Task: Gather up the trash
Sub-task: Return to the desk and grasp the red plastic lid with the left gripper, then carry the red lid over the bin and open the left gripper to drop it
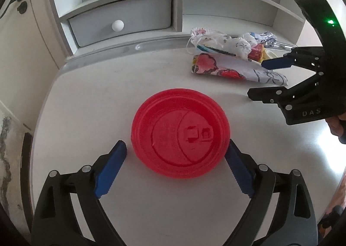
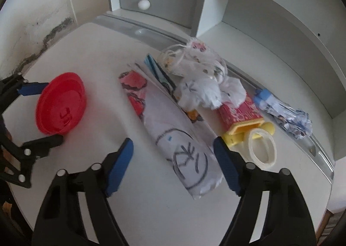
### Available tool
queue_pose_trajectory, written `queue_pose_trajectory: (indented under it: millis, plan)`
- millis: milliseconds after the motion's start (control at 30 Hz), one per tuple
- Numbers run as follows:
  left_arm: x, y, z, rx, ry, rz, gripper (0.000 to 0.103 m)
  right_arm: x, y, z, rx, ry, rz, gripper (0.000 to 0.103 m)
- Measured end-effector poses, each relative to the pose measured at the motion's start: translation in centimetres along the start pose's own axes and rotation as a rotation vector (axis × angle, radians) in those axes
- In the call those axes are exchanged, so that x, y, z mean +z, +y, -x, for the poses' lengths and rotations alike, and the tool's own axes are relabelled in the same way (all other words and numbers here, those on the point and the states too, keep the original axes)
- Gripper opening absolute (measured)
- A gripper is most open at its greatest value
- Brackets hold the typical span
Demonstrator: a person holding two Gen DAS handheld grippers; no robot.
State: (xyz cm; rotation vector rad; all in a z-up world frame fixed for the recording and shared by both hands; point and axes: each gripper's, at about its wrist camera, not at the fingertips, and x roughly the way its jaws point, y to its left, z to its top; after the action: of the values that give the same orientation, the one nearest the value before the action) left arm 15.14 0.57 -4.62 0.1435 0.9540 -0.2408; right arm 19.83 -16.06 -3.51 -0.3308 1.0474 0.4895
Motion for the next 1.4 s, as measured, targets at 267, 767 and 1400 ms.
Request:
queue_pose_trajectory:
  millis: [267,767,1400]
  plan:
    - [-0.5,0.9,1.3,0.002,-0.046,0.038,0.074,-1.6,1.6,2.3,0.039,-0.051,-0.043,0.009]
    - [-0.3,-13.6,7.2,-0.186,-0.139,-0.175,0.071,-17.7,-4.2,16.0,-0.055,-0.223,-0.496,0.008]
    - [-9.6,-51.3,9.2,-0.693,-0.023,-0.735,0.065,-60.7,-11.1,26.3,-0.454,-0.163,-1.37,0.008]
